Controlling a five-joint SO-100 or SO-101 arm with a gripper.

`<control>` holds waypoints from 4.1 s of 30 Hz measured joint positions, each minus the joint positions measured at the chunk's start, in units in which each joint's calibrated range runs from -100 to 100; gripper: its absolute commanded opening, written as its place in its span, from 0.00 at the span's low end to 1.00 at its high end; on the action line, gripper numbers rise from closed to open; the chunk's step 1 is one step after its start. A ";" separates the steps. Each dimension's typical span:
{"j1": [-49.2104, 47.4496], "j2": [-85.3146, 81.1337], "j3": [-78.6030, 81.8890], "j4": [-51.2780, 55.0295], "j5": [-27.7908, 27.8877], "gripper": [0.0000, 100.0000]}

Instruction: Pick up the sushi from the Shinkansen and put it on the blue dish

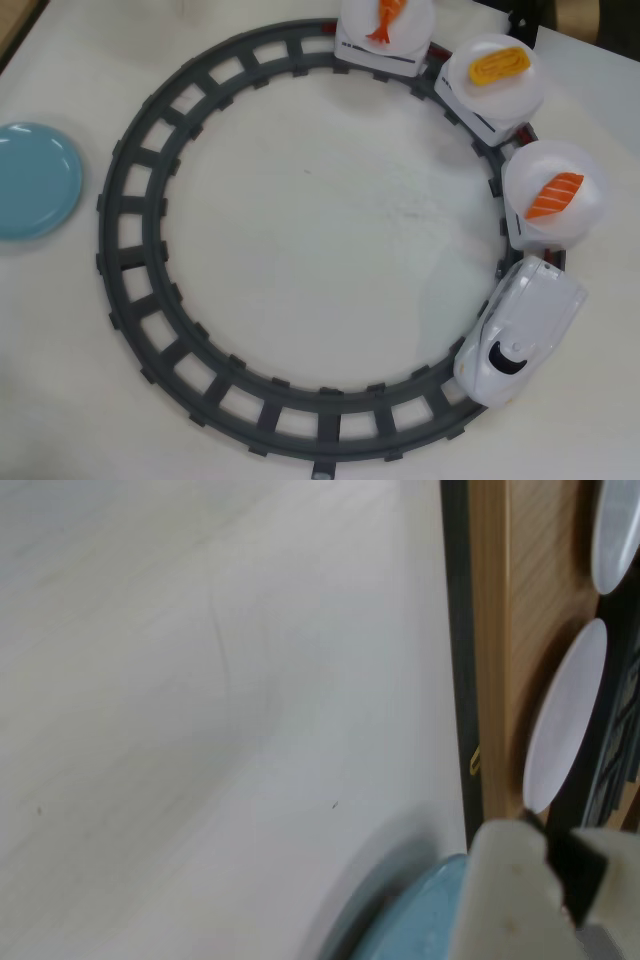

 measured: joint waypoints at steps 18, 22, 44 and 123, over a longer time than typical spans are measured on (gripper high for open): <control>0.00 0.00 0.00 0.00 0.00 0.03; 0.00 0.00 0.00 0.00 0.00 0.03; 0.00 0.00 0.00 0.00 0.00 0.03; 89.25 80.22 -79.05 25.97 11.59 0.15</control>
